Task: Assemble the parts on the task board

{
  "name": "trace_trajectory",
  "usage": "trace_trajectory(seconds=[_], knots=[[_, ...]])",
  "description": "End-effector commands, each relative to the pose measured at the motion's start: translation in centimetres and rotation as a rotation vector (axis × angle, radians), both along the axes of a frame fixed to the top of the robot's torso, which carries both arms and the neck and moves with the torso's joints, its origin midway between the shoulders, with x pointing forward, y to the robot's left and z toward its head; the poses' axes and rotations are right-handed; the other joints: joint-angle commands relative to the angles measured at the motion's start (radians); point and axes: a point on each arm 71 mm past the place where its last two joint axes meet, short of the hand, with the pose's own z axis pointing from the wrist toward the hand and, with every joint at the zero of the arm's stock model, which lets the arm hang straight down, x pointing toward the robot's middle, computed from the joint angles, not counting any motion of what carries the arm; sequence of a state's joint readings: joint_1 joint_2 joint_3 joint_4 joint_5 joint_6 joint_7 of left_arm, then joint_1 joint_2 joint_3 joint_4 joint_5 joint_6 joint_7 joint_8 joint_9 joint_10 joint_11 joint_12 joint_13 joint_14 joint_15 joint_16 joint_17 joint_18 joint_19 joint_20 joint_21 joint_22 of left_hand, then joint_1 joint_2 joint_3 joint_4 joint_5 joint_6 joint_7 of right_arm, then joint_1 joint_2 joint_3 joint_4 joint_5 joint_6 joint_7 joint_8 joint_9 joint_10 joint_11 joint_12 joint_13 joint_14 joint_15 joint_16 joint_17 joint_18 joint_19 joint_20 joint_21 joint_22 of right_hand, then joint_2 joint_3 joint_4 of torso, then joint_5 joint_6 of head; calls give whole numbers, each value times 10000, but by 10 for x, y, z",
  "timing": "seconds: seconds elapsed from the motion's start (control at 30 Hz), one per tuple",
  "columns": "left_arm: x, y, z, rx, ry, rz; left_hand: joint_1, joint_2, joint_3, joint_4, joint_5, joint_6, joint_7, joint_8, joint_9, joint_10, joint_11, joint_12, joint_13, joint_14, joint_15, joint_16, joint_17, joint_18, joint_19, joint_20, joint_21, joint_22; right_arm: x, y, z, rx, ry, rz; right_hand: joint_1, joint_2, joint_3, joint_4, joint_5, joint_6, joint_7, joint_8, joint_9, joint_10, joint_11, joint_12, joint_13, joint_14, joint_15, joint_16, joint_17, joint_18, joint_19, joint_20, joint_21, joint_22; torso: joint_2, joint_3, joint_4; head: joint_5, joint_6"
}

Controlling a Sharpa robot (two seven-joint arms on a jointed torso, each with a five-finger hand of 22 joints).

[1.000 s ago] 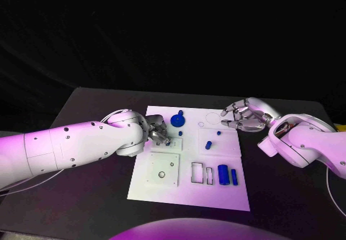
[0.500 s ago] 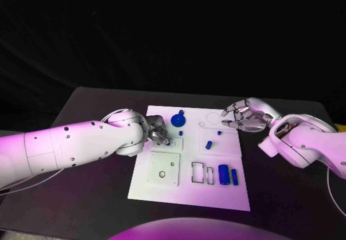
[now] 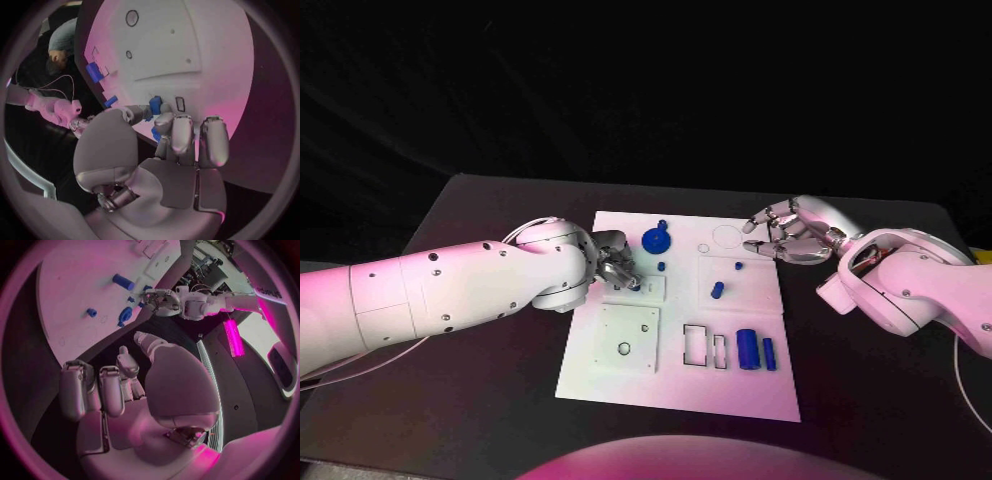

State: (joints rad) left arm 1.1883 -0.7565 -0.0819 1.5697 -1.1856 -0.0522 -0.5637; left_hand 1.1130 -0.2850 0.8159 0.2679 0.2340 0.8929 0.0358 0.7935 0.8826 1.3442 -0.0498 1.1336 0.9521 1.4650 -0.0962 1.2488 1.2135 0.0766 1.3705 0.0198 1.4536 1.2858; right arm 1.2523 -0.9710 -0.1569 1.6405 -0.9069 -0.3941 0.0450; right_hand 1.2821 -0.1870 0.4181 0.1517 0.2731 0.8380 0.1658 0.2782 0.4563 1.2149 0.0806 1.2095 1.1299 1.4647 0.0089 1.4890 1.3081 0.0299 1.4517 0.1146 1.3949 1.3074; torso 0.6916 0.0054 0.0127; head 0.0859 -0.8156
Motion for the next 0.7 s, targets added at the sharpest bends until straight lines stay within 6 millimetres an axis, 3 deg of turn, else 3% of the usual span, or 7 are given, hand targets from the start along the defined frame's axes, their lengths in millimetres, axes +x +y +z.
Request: trace_trajectory(seconds=[0.03,0.7], knots=[[-3,0,-6,132,479,4,-106,75,2222,-2111,67,13,-103,48,23,63,20,50,-6,114,-45,-64,13,-138,76,-21,59,13,-1,1,0,-72,0,110,-64,-18,3,64,-65,-54,8,33,11,-87,6,-59,-8,592,-20,-61,748,205,-80,-10,-72,1319,1,2,-1,-3,-12],[-1,2,-9,171,844,256,-1011,-20,1322,-1557,-141,112,-286,125,-62,109,-94,264,-2,123,-116,-71,37,-149,94,-28,30,55,1,-2,-1,14,-72,-13,-90,-8,-3,91,-54,-63,9,38,12,-139,7,-114,-75,582,-21,-84,705,216,-108,-11,-118,1288,1,1,-1,-21,-30]])
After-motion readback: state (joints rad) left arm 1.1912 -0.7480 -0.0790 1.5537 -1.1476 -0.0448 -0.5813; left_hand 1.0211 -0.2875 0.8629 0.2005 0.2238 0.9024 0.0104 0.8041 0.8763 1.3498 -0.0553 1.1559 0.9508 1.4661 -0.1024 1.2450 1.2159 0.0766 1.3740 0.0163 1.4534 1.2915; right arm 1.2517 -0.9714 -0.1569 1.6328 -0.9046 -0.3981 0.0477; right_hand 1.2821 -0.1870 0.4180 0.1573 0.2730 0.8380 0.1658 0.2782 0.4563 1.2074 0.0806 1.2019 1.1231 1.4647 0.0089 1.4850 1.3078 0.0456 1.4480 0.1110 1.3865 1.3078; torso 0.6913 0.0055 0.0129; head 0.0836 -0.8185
